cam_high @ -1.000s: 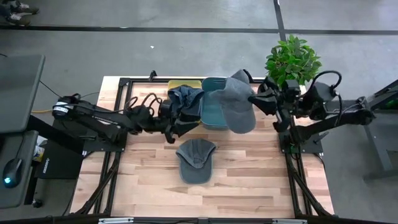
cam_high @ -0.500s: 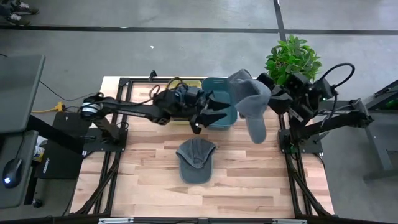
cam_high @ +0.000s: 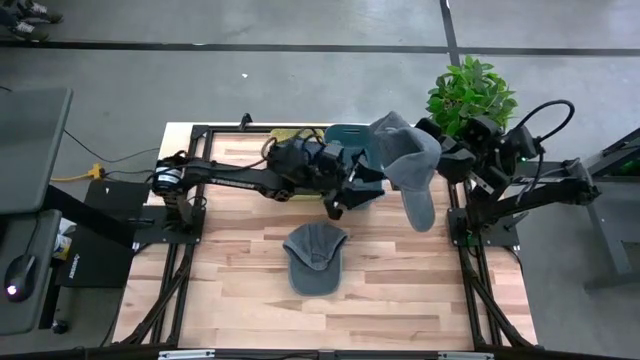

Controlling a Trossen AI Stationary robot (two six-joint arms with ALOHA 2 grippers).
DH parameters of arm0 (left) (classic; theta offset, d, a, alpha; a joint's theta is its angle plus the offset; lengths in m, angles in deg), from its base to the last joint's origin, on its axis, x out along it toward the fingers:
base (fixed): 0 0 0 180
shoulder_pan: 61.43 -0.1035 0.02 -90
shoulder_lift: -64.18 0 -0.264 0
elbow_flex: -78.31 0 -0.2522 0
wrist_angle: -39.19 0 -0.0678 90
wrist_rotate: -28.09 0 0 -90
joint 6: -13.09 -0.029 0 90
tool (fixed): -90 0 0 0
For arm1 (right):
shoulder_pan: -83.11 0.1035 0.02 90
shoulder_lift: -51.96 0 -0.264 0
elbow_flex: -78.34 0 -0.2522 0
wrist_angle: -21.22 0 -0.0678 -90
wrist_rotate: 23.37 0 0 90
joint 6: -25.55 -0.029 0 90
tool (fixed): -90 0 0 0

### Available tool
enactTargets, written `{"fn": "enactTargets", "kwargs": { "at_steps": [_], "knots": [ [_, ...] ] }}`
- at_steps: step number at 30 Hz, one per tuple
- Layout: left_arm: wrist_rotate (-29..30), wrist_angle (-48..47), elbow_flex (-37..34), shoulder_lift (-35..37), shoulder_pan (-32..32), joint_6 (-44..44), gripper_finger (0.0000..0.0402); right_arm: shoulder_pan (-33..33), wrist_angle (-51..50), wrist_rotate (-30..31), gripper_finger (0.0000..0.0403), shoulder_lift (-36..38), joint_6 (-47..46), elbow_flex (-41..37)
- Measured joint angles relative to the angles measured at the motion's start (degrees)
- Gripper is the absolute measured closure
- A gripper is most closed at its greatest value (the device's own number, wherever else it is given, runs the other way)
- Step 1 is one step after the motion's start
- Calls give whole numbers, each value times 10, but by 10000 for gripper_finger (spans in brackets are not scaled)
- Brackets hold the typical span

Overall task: Pick & Place hat
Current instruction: Put the right grey cap into the grey bin

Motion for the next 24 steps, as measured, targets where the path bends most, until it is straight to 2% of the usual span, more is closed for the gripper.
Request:
{"fn": "enactTargets", "kwargs": {
  "at_steps": [15,24],
  "knots": [
    [-7,9,74,-38,0,-3,170,0,-1,-8,403,-13,-10,0],
    [-16,8,75,-37,0,-18,170,0,-5,-8,403,-19,-9,0]
  ]
}}
